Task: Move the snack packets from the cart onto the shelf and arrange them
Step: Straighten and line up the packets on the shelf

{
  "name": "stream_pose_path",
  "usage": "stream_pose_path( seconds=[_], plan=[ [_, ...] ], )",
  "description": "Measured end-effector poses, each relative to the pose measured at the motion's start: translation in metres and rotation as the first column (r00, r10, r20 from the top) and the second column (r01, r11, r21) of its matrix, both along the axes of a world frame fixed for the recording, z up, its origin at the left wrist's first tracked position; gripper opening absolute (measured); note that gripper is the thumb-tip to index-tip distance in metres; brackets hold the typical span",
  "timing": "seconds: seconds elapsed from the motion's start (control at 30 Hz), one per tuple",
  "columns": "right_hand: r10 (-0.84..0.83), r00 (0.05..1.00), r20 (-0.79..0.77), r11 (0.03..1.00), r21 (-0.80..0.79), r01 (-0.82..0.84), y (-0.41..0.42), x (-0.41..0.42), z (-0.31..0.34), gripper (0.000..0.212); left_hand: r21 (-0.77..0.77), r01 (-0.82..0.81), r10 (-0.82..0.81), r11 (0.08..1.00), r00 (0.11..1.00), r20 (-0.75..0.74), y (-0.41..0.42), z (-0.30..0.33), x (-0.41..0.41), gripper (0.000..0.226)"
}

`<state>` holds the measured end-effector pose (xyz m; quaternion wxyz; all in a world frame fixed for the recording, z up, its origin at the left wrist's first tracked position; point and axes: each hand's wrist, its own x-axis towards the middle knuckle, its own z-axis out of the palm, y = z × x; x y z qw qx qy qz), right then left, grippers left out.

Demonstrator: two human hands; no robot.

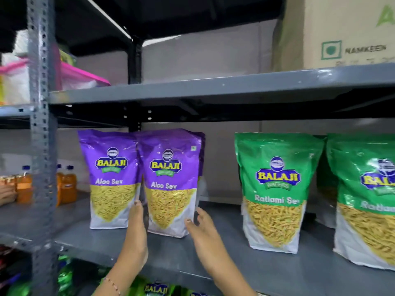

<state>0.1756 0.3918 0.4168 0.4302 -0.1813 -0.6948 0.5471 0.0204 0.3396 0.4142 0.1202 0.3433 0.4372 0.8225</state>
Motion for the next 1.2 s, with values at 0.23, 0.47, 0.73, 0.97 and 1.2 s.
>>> stream_pose_path(
  seconds=[0.23,0.47,0.73,0.97,1.2],
  plan=[
    [0.001,0.999,0.044,0.999,0.039,-0.003,0.011,-0.041,0.000,0.080,-0.186,0.169,-0.176,0.968,0.984,-0.020,0.006,0.005,-0.005,0.043],
    [-0.015,1.000,0.018,0.997,-0.082,0.016,0.020,-0.037,-0.003,0.095,-0.379,0.103,-0.190,0.920,0.961,-0.200,0.013,-0.010,-0.009,0.069],
    [-0.071,0.994,0.085,0.996,-0.040,0.075,0.015,-0.040,0.004,0.113,-0.437,0.025,-0.137,0.899,0.964,-0.227,0.009,-0.001,0.001,0.091],
    [-0.006,0.989,0.147,0.998,-0.055,0.014,0.008,-0.015,0.011,0.102,-0.462,-0.099,0.006,0.881,0.980,-0.198,0.004,0.006,0.017,0.074],
    [0.023,0.971,0.237,1.000,-0.008,-0.022,0.005,-0.010,0.010,0.084,-0.473,-0.116,-0.009,0.873,0.967,-0.254,-0.002,0.008,0.024,0.062]
  ],
)
